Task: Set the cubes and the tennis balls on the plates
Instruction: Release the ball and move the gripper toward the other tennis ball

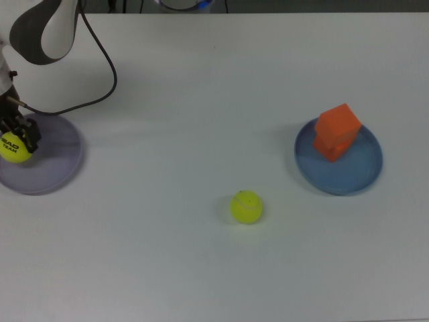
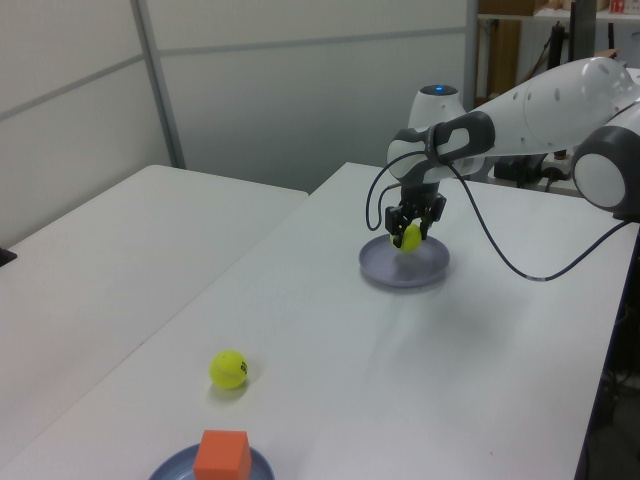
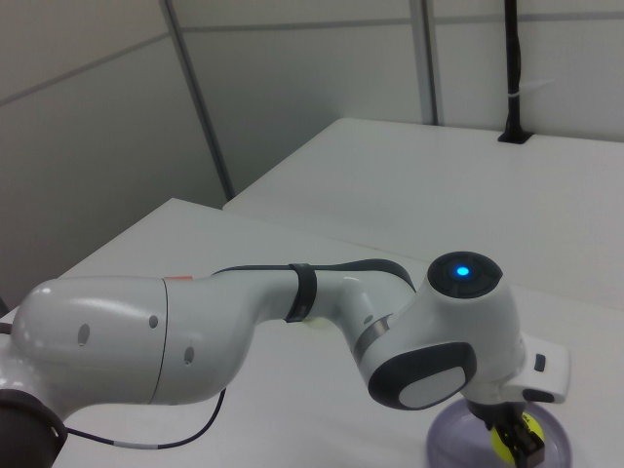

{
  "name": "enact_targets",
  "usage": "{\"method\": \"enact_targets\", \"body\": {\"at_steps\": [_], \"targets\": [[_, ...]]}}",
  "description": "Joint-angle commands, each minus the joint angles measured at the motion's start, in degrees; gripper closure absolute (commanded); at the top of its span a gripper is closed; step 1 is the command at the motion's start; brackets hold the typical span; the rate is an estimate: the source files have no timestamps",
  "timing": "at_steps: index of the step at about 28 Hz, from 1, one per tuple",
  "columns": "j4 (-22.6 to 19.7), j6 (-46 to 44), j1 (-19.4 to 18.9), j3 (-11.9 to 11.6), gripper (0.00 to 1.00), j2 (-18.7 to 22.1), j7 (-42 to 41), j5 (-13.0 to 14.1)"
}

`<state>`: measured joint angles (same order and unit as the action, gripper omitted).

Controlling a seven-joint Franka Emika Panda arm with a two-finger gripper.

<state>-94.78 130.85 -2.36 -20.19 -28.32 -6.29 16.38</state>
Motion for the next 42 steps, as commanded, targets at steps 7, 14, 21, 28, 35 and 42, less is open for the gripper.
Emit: {"method": "enact_targets", "body": {"at_steps": [7, 14, 21, 28, 35, 42], "targets": [[0.9, -0.2, -0.5, 0.3, 0.00, 0.3, -1.3, 1.3], [1.0, -0.5, -1.7, 0.9, 0.00, 4.1, -0.3, 1.4], [4.8, -4.2, -3.0, 9.4, 0.00, 6.2, 0.1, -1.2], [8.0, -8.9, -6.3, 15.2, 0.00, 6.0, 3.2, -3.3], [8.2, -7.5, -10.1, 20.1, 0.00, 5.1, 10.9, -4.3], [8.1, 0.8, -16.5, 20.1, 0.00, 1.3, 18.1, -7.8]]}}
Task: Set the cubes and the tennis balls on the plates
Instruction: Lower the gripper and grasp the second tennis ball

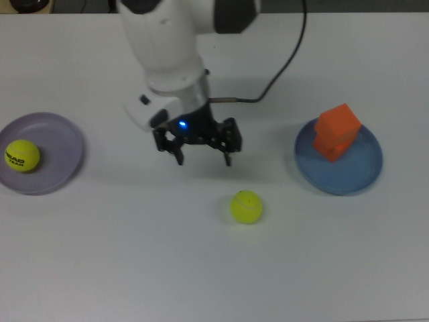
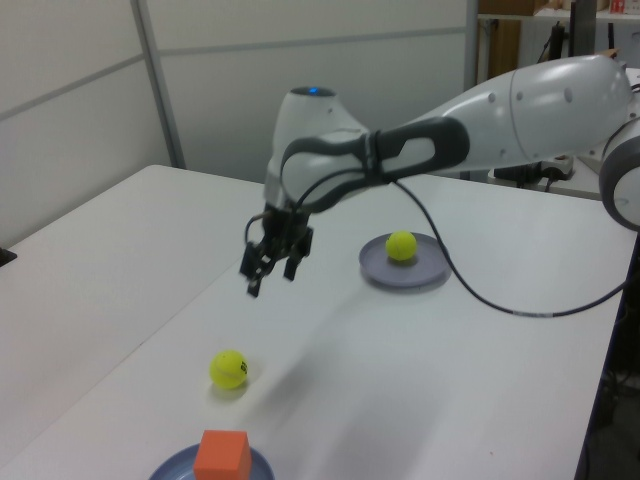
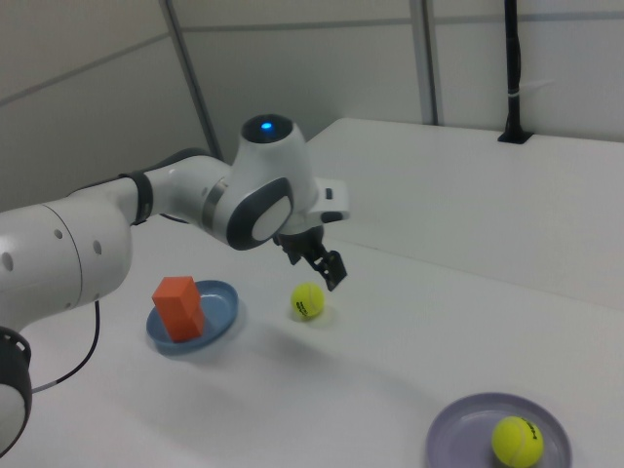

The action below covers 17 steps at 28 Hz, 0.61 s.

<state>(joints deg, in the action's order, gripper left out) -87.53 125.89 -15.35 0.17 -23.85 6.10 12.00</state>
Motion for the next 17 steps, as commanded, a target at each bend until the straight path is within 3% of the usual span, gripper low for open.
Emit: {"method": "enact_targets", "body": {"at_steps": [1, 5, 12, 17], "targets": [[0.9, 6.9, -4.0, -0.3, 0.00, -3.7, 7.0, -4.2], [0.9, 10.5, -6.2, -0.1, 0.00, -5.7, 10.0, -7.9], [0.9, 13.4, -7.8, 0.0, 0.00, -8.1, 10.3, -9.1], [0.9, 13.9, -8.4, 0.0, 0.00, -10.2, 11.4, -12.2]]}}
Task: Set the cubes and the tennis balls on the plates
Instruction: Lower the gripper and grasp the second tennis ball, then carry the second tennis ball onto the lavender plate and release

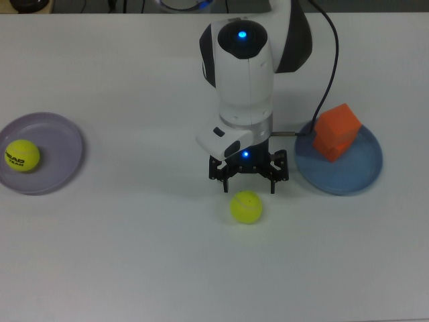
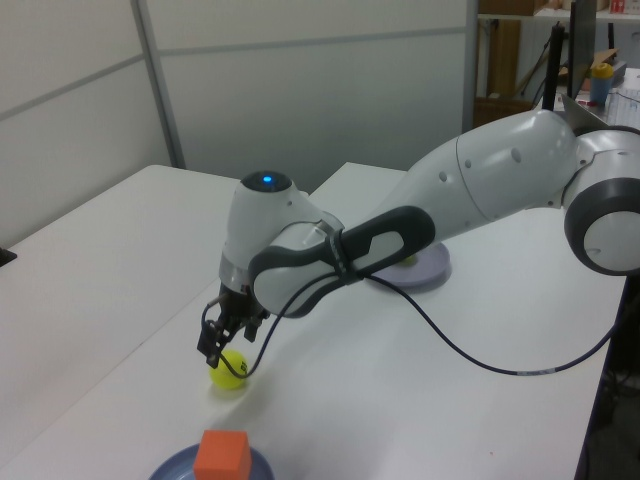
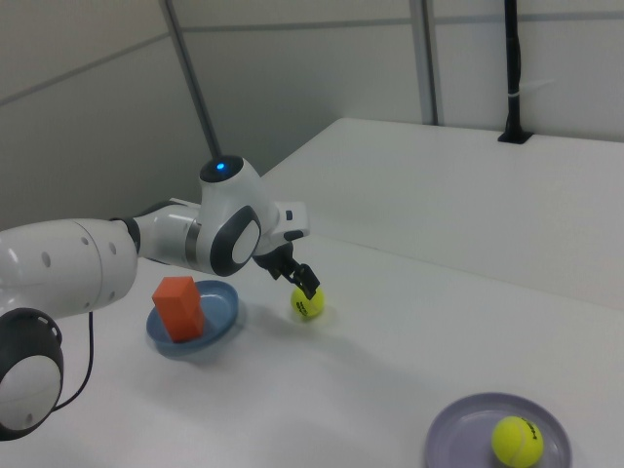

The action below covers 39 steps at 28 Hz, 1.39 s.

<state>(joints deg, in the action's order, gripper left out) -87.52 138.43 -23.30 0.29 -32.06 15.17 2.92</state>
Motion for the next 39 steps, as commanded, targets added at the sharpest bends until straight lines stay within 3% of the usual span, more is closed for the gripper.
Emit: {"method": "enact_targets", "body": {"at_steps": [1, 9, 10, 11, 15, 16, 18, 26, 30, 35, 39], "targets": [[0.9, 1.8, -0.4, -0.1, 0.00, -2.7, 2.8, -4.4], [0.9, 5.9, -0.4, -0.1, 0.00, -5.3, 4.9, -6.9], [0.9, 5.9, -0.4, -0.1, 0.05, -5.3, 5.0, -6.9], [0.9, 5.9, -0.4, -0.1, 0.20, -5.3, 5.0, -7.0], [0.9, 5.9, -0.4, -0.2, 0.60, -5.2, 4.8, -7.0], [0.9, 6.0, -0.3, -0.4, 0.82, -5.1, 4.7, -7.0], [0.9, 5.9, -0.3, -0.5, 1.00, -4.7, 4.7, -6.9], [-0.6, 4.5, 1.9, -0.7, 1.00, 3.7, 4.4, -6.1], [-1.8, -3.6, 5.1, -0.7, 1.00, 8.2, 3.8, -6.1], [-1.9, -11.7, 9.9, -1.1, 1.00, 9.2, 1.2, -6.0], [-2.5, -15.5, 12.7, -3.0, 1.00, 9.1, 0.3, -6.0]]}}
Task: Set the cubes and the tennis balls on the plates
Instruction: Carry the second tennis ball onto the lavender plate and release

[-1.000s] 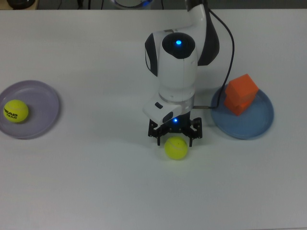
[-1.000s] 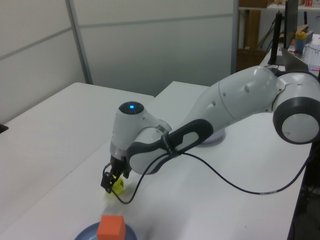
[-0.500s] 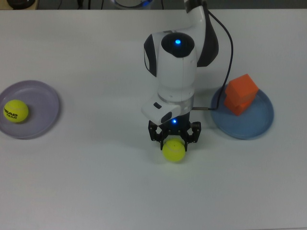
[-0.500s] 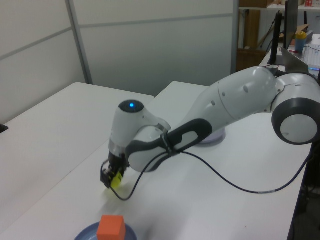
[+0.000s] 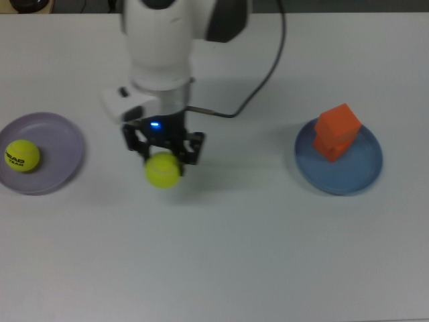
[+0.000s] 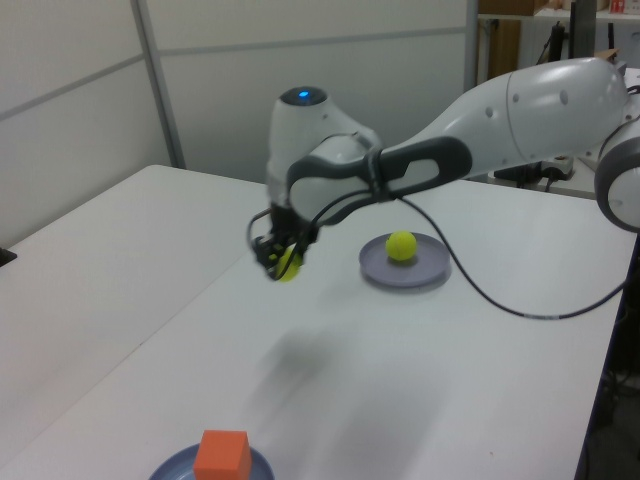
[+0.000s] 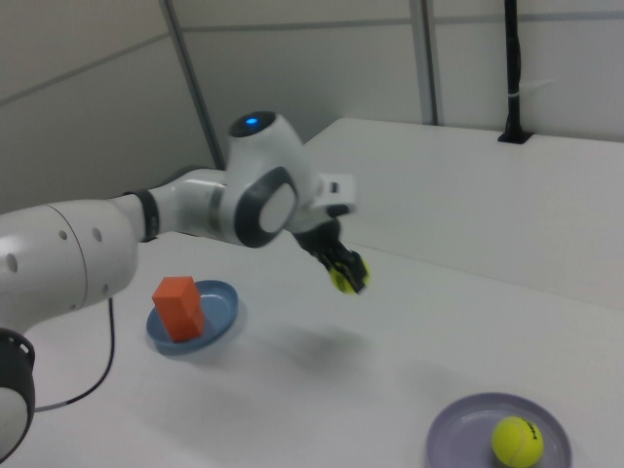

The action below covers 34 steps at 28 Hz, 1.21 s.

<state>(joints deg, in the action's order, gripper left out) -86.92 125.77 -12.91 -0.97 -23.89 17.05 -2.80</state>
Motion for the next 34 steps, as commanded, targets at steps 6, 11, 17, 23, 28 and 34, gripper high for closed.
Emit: {"method": "enact_targets", "body": {"at_steps": [6, 11, 17, 23, 28, 34], "targets": [[-4.7, -5.5, 4.7, -5.5, 1.00, 0.9, -4.4, 0.9], [-5.8, -6.2, 7.2, -8.3, 1.00, 0.3, -7.3, 3.2], [-5.6, -6.1, 9.5, -10.5, 1.00, -1.3, -9.9, 4.6], [-5.7, -6.1, 10.6, -11.3, 1.00, -2.9, -11.3, 5.4], [-6.0, -6.2, 11.3, -11.5, 0.98, -3.4, -11.3, 5.4], [-5.8, -8.9, 11.3, -12.0, 0.00, -2.7, -10.5, 5.4]]}}
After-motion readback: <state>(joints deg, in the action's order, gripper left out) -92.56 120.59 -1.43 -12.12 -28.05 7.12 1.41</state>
